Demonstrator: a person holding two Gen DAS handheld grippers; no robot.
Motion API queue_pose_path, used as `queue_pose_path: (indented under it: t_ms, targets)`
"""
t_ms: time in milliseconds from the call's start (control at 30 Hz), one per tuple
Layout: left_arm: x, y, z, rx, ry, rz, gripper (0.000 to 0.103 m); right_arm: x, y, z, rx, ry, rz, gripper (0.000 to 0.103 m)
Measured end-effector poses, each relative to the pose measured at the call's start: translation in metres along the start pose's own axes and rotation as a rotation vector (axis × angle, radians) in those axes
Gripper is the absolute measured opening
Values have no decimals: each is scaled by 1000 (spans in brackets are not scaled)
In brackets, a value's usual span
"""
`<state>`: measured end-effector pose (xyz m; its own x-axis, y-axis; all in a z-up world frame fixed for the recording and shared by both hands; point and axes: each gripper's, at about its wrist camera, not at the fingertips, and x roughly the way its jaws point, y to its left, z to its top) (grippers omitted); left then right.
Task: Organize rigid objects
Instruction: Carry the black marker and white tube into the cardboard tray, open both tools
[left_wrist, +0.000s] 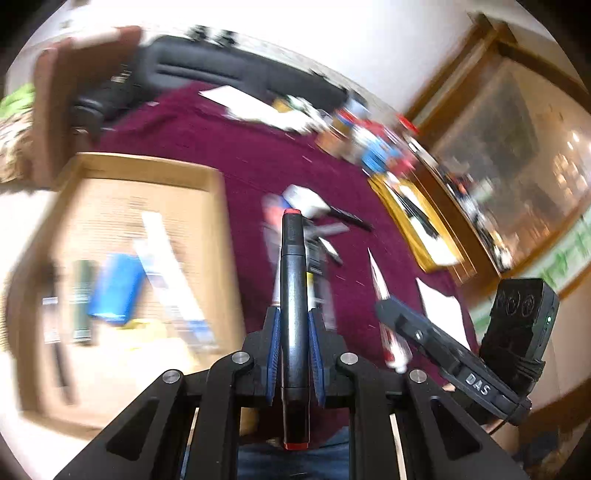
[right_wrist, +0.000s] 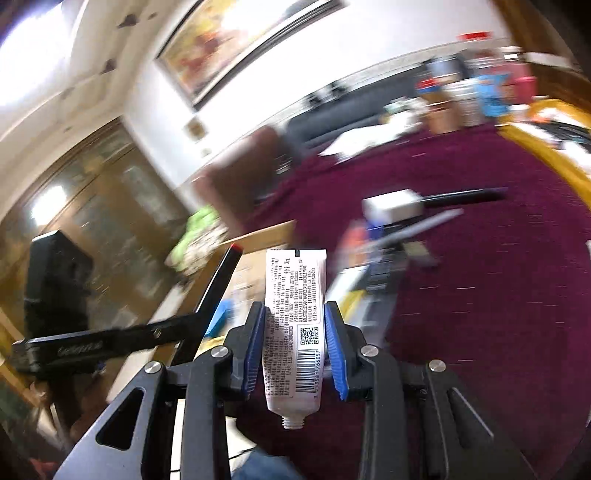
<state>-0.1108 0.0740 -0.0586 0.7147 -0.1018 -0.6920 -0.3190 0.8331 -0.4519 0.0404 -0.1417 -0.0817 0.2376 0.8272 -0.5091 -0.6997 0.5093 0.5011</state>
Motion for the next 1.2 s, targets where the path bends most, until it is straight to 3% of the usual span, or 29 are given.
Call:
queue_pose_path:
  t_ms: [133,400,767,1133,1200]
  targets:
    - [-24,53,0,-85,-55,75,15,41,37,2,-45,100,67,31]
    - [-23,124,-10,-217,-65,147,15,116,84,3,-156,205,35,31]
    - [-4,136,-16,-212,-48,210,15,159,104,-8,-248,239,-79,32]
    - [9,140,-20,-203,-28,309,15,173,111,-20,-304,256,-132,33]
    - [12,138,-21,-190,-18,319,19,170,112,-21,-292,255,-125,35]
